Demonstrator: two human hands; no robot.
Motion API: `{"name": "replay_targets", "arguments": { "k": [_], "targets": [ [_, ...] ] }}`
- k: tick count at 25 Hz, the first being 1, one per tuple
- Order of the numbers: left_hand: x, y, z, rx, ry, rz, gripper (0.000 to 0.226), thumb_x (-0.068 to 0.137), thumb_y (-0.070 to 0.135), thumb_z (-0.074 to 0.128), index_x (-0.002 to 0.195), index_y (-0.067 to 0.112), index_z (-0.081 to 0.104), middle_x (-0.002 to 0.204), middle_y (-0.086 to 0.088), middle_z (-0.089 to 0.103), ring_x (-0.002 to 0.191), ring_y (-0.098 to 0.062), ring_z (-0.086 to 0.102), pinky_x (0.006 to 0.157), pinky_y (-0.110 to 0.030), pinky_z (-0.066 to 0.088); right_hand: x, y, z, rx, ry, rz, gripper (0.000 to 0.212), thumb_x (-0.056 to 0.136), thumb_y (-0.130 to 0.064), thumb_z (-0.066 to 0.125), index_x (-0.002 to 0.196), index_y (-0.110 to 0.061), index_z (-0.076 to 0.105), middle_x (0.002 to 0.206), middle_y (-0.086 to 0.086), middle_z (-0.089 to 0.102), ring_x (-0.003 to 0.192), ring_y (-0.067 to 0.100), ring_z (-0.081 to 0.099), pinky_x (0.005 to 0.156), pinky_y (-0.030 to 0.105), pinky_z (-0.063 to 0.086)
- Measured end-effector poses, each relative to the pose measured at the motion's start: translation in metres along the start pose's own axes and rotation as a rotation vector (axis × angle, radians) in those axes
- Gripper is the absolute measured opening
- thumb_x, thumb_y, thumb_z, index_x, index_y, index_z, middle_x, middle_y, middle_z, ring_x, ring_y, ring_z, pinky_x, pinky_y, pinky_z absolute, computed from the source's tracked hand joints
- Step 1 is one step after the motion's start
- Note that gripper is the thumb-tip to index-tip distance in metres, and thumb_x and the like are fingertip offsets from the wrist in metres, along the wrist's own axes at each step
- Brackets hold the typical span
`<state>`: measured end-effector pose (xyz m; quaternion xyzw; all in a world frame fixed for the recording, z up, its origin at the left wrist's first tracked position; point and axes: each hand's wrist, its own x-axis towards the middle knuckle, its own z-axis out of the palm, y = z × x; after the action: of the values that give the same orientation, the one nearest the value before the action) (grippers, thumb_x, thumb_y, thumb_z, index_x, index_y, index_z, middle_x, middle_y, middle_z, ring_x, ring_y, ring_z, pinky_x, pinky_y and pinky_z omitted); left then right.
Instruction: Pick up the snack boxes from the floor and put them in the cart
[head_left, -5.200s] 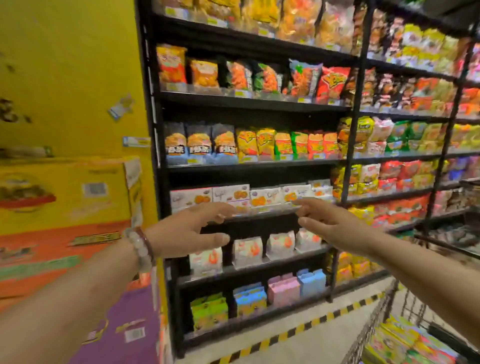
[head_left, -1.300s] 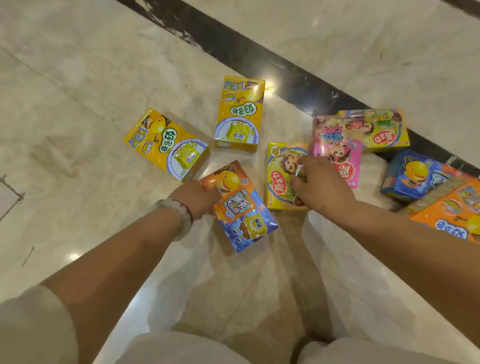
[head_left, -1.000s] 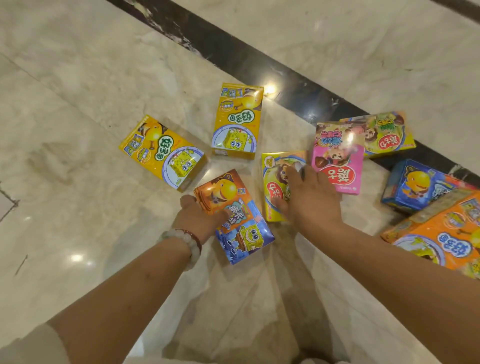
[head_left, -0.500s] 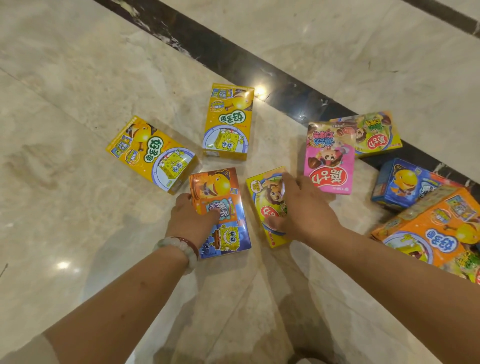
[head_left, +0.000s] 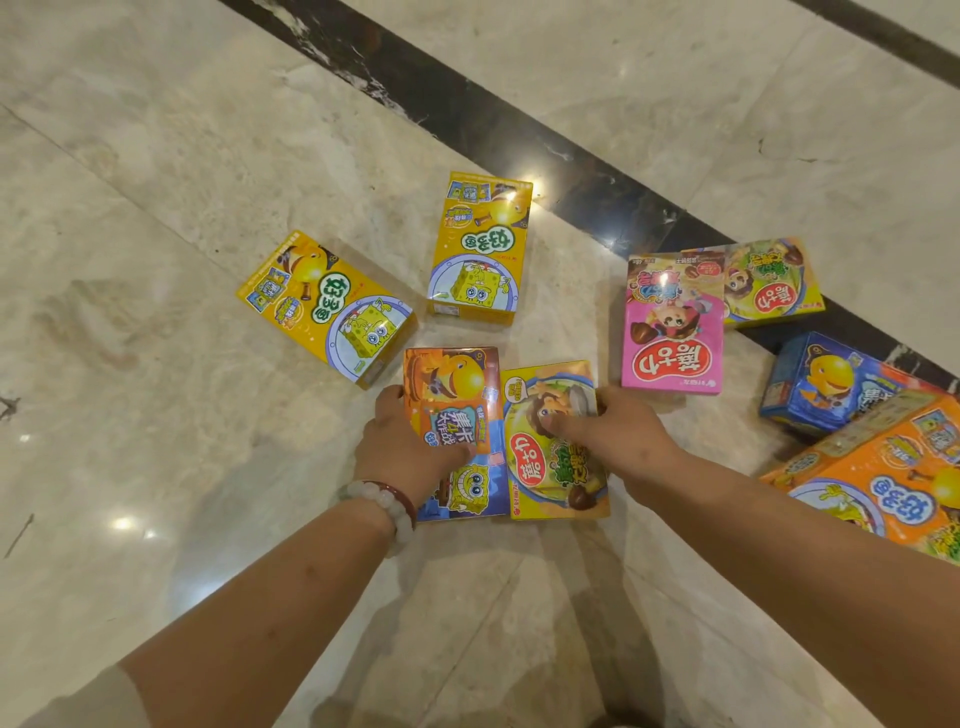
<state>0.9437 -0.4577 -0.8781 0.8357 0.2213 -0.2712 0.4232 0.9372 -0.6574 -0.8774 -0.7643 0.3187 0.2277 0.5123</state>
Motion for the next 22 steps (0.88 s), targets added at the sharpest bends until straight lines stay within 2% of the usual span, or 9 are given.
{"name": "replay_targets", "arguments": {
  "k": [2, 4, 7, 9, 11, 13, 16, 19, 22],
  "targets": [
    [0.001, -0.001, -0.001, -0.137, -0.005, -0.019, 0.095, 0.057, 0.026, 0.087, 0.133, 0.019, 0.03, 0.114, -0.009, 0.062, 0.099, -0.027, 0.062, 0.091, -0.043, 0.051, 0.001, -0.003, 0.001, 0.107, -0.022, -0.017, 0.036, 0.075, -0.023, 0.079, 0.103, -0.016, 0.058, 0.101, 0.004, 0.069, 0.089, 0.02, 0.068, 0.077, 0.035, 0.056],
    [0.002, 0.001, -0.004, -0.28, -0.001, -0.021, 0.081, 0.068, 0.015, 0.082, 0.128, 0.023, 0.029, 0.112, -0.009, 0.061, 0.092, -0.024, 0.063, 0.088, -0.038, 0.051, 0.006, -0.002, 0.005, 0.163, -0.074, -0.017, 0.044, 0.075, -0.026, 0.079, 0.109, -0.018, 0.052, 0.104, 0.003, 0.067, 0.091, 0.021, 0.068, 0.079, 0.038, 0.057],
    [0.007, 0.002, -0.007, -0.371, -0.008, 0.026, 0.073, 0.072, 0.012, 0.078, 0.119, 0.031, 0.025, 0.109, -0.007, 0.062, 0.09, -0.021, 0.065, 0.089, -0.04, 0.051, 0.011, -0.001, 0.012, 0.176, -0.144, -0.029, 0.053, 0.071, -0.028, 0.082, 0.114, -0.017, 0.052, 0.108, 0.004, 0.069, 0.092, 0.022, 0.07, 0.08, 0.043, 0.058],
    [0.007, 0.003, -0.011, -0.378, -0.039, 0.029, 0.074, 0.074, 0.01, 0.076, 0.123, 0.03, 0.025, 0.108, -0.005, 0.063, 0.092, -0.022, 0.066, 0.089, -0.041, 0.052, 0.011, -0.003, 0.013, 0.199, -0.119, -0.039, 0.047, 0.072, -0.023, 0.082, 0.11, -0.018, 0.054, 0.104, 0.003, 0.069, 0.089, 0.021, 0.07, 0.078, 0.041, 0.058],
    [0.003, 0.008, -0.015, -0.41, -0.079, 0.008, 0.069, 0.074, 0.009, 0.075, 0.123, 0.028, 0.031, 0.106, -0.004, 0.066, 0.088, -0.021, 0.068, 0.08, -0.038, 0.055, 0.007, -0.007, 0.01, 0.24, -0.088, -0.035, 0.036, 0.074, -0.019, 0.08, 0.101, -0.022, 0.056, 0.101, 0.003, 0.07, 0.084, 0.021, 0.071, 0.074, 0.043, 0.059],
    [-0.012, 0.021, -0.028, -0.464, -0.125, 0.008, 0.051, 0.075, 0.004, 0.073, 0.117, 0.018, 0.048, 0.099, -0.003, 0.07, 0.08, -0.02, 0.071, 0.07, -0.034, 0.057, -0.009, -0.015, 0.003, 0.261, -0.09, -0.001, 0.033, 0.076, -0.02, 0.078, 0.102, -0.022, 0.057, 0.099, 0.002, 0.071, 0.079, 0.02, 0.072, 0.07, 0.046, 0.058],
    [-0.048, 0.066, -0.068, -0.499, -0.154, 0.013, 0.033, 0.077, 0.001, 0.07, 0.105, 0.015, 0.06, 0.093, -0.005, 0.072, 0.074, -0.02, 0.072, 0.068, -0.034, 0.058, -0.047, -0.049, -0.029, 0.31, -0.051, 0.003, 0.034, 0.078, -0.019, 0.076, 0.107, -0.024, 0.058, 0.103, 0.0, 0.071, 0.081, 0.018, 0.072, 0.065, 0.038, 0.059],
    [-0.092, 0.14, -0.132, -0.497, -0.165, 0.088, 0.045, 0.075, 0.004, 0.072, 0.116, 0.007, 0.055, 0.101, -0.01, 0.071, 0.079, -0.025, 0.071, 0.068, -0.035, 0.059, -0.097, -0.116, -0.08, 0.332, 0.003, -0.026, 0.039, 0.08, -0.022, 0.075, 0.113, -0.023, 0.055, 0.108, -0.001, 0.068, 0.088, 0.018, 0.069, 0.065, 0.031, 0.056],
    [-0.15, 0.23, -0.208, -0.491, -0.129, 0.197, 0.046, 0.073, 0.008, 0.075, 0.114, 0.008, 0.054, 0.098, -0.008, 0.072, 0.075, -0.023, 0.072, 0.064, -0.033, 0.058, -0.16, -0.202, -0.135, 0.367, 0.05, -0.095, 0.037, 0.079, -0.024, 0.076, 0.111, -0.02, 0.057, 0.103, 0.004, 0.07, 0.083, 0.021, 0.07, 0.058, 0.029, 0.057]
  ]
}}
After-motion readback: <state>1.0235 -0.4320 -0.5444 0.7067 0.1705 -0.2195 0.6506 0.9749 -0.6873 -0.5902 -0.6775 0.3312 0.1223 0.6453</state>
